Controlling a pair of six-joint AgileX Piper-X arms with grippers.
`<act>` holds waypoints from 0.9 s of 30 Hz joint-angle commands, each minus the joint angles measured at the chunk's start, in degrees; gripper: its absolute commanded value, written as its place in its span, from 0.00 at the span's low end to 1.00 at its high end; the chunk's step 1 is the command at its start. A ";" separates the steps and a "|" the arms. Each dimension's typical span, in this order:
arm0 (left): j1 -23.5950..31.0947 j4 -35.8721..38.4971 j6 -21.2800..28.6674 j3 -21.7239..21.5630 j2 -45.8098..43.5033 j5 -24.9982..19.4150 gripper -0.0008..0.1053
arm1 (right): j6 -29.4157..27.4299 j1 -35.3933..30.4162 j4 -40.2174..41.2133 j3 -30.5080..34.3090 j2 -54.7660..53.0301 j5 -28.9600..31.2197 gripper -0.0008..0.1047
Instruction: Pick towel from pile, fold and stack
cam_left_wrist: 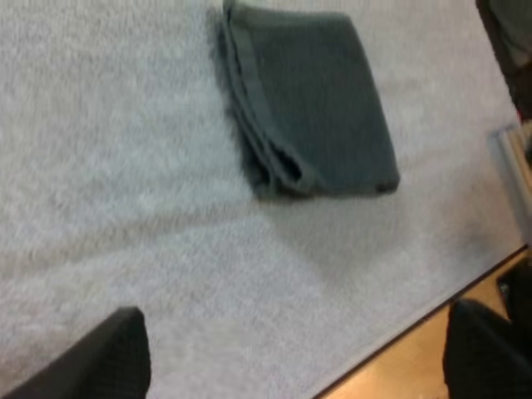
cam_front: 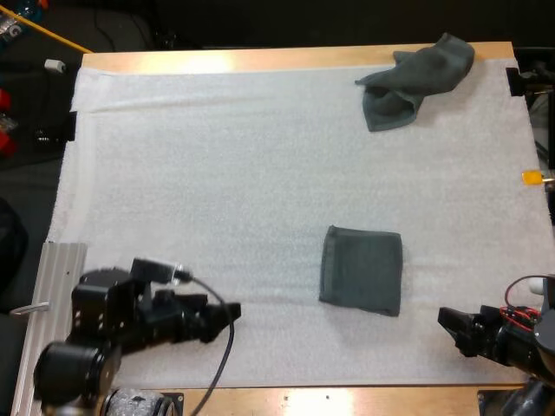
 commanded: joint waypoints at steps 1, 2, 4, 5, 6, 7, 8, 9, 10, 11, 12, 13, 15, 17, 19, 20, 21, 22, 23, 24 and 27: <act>-0.60 -2.64 -0.76 0.01 1.26 1.40 0.67 | 0.38 0.06 1.35 -0.43 -0.08 0.71 0.66; -1.33 -4.26 -1.53 0.01 3.05 1.53 0.67 | 0.59 0.06 1.74 -0.43 -0.08 0.71 0.66; -2.52 -6.67 -2.39 0.01 6.18 1.52 0.67 | 1.14 0.06 1.85 -0.43 -0.08 0.71 0.66; -3.56 -7.88 -2.98 0.01 8.00 1.52 0.67 | 1.55 0.06 1.84 -0.43 -0.08 0.71 0.66; -4.62 -9.27 -3.76 0.01 10.21 1.52 0.67 | 1.57 0.06 1.84 -0.43 -0.08 0.71 0.66; -5.04 -9.86 -4.24 0.01 11.08 1.52 0.67 | 1.57 0.06 1.84 -0.43 -0.08 0.71 0.66; -6.26 -11.46 -5.17 0.01 13.68 1.52 0.67 | 1.57 0.06 1.84 -0.43 -0.08 0.71 0.66; -7.53 -13.27 -6.17 0.01 15.88 1.52 0.67 | 1.57 0.06 1.84 -0.43 -0.08 0.71 0.66; -8.22 -14.28 -6.61 0.01 16.69 1.52 0.67 | 1.57 0.06 1.84 -0.43 -0.08 0.71 0.66; -9.53 -16.40 -7.57 0.01 19.00 1.52 0.67 | 1.57 0.06 1.84 -0.43 -0.08 0.71 0.66; -10.60 -18.22 -8.51 0.01 20.96 1.52 0.67 | 1.57 0.06 1.84 -0.43 -0.08 0.71 0.66; -11.26 -19.81 -9.21 0.01 22.51 1.52 0.67 | 1.58 0.06 1.84 -0.43 -0.08 0.71 0.66; -13.47 -24.19 -11.31 0.01 26.66 1.35 0.67 | 2.08 0.06 1.84 -0.43 -0.08 0.71 0.66; -15.06 -27.67 -13.52 0.01 29.60 0.95 0.67 | 2.70 0.06 1.84 -0.43 -0.08 0.71 0.66; -16.42 -31.64 -15.65 0.01 32.74 0.62 0.67 | 3.23 0.06 1.84 -0.43 -0.08 0.71 0.66; -17.23 -34.29 -17.04 0.01 34.74 0.44 0.67 | 3.34 0.06 1.84 -0.43 -0.08 0.71 0.66; -17.80 -36.38 -18.08 0.01 36.42 0.25 0.66 | 3.33 0.06 1.84 -0.43 -0.08 0.71 0.66; -18.14 -37.76 -18.73 0.01 37.75 0.23 0.66 | 3.33 0.06 1.84 -0.43 -0.08 0.71 0.66; -18.61 -40.26 -19.60 0.01 39.38 0.24 0.66 | 3.47 0.06 1.84 -0.43 -0.08 0.71 0.66; -19.10 -42.37 -19.88 0.01 41.22 0.24 0.66 | 3.51 0.06 1.84 -0.43 -0.08 0.71 0.66; -20.13 -46.06 -20.02 -0.15 45.41 0.24 0.66 | 3.48 0.06 1.84 -0.43 -0.08 0.71 0.66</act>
